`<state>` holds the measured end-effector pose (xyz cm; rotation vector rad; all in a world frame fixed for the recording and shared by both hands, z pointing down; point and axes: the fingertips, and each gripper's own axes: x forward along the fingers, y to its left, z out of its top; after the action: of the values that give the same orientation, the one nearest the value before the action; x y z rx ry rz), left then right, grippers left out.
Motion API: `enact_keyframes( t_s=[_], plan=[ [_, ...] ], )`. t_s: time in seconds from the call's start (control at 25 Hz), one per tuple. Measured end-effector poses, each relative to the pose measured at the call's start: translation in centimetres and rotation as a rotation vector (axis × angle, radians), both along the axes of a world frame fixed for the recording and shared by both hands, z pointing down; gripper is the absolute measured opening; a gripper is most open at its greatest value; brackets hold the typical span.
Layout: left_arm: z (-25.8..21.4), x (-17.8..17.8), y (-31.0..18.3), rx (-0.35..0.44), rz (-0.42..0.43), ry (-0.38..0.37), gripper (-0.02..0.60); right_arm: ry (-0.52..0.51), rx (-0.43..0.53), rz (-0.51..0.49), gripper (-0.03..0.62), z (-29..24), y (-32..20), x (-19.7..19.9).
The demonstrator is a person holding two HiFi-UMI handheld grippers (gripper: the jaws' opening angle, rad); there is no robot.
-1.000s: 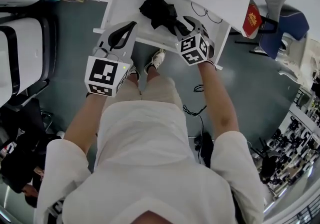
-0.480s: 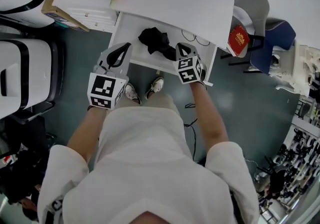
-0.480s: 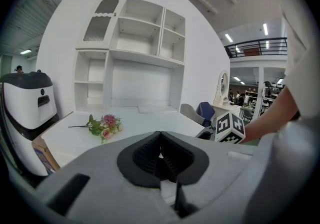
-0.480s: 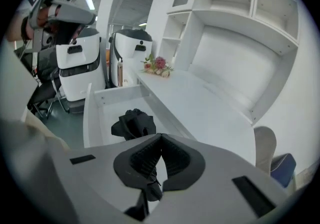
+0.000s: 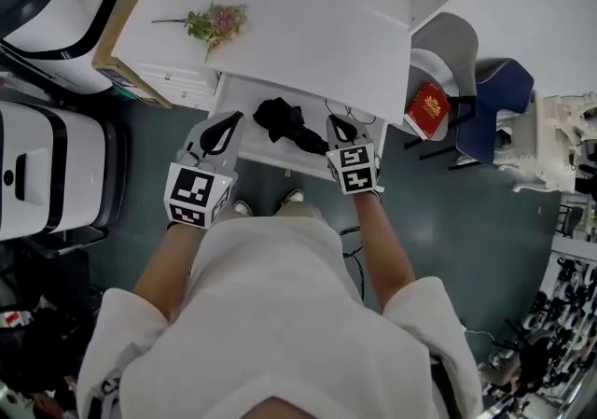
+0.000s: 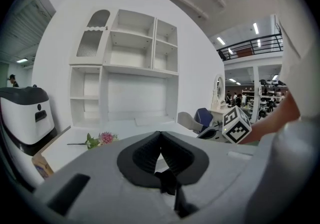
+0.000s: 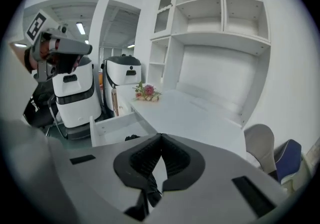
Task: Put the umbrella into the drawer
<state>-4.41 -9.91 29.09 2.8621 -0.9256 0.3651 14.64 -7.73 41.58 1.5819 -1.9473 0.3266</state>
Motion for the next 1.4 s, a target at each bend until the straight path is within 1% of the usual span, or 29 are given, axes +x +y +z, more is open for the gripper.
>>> enact_keyframes(
  t_s=[0.12, 0.24, 0.44, 0.64, 0.8, 0.92, 1.04, 1.4],
  plan=[
    [-1.1, -0.1, -0.2, 0.002, -0.020, 0.007, 0.014, -0.035, 0.062, 0.032, 0.000, -2.8, 0.2, 1.3],
    [-2.2, -0.4, -0.7, 0.021, -0.051, 0.014, 0.014, -0.077, 0.151, 0.055, 0.000, -6.5, 0.3, 2.3],
    [-4.9, -1.6, -2.2, 0.050, -0.121, 0.081, 0.014, -0.118, 0.298, 0.055, 0.000, -12.7, 0.3, 3.5],
    [-7.1, -2.2, -3.2, 0.080, -0.195, 0.080, 0.014, -0.123, 0.409, 0.036, 0.000, -17.5, 1.2, 4.8],
    [-9.0, -1.9, -2.7, 0.123, -0.204, 0.101, 0.014, -0.168, 0.478, 0.031, 0.000, -20.6, 2.7, 5.6],
    [-10.0, -2.2, -2.3, 0.143, -0.236, 0.126, 0.014, -0.189, 0.522, 0.043, 0.000, -22.4, 3.9, 6.6],
    [-10.5, -2.4, -2.0, 0.156, -0.269, 0.141, 0.014, -0.218, 0.558, 0.029, 0.000, -24.1, 5.1, 7.2],
    [-11.9, -5.3, -0.7, 0.182, -0.396, 0.187, 0.014, -0.183, 0.668, -0.009, 0.001, -28.5, 7.8, 8.4]
  ],
)
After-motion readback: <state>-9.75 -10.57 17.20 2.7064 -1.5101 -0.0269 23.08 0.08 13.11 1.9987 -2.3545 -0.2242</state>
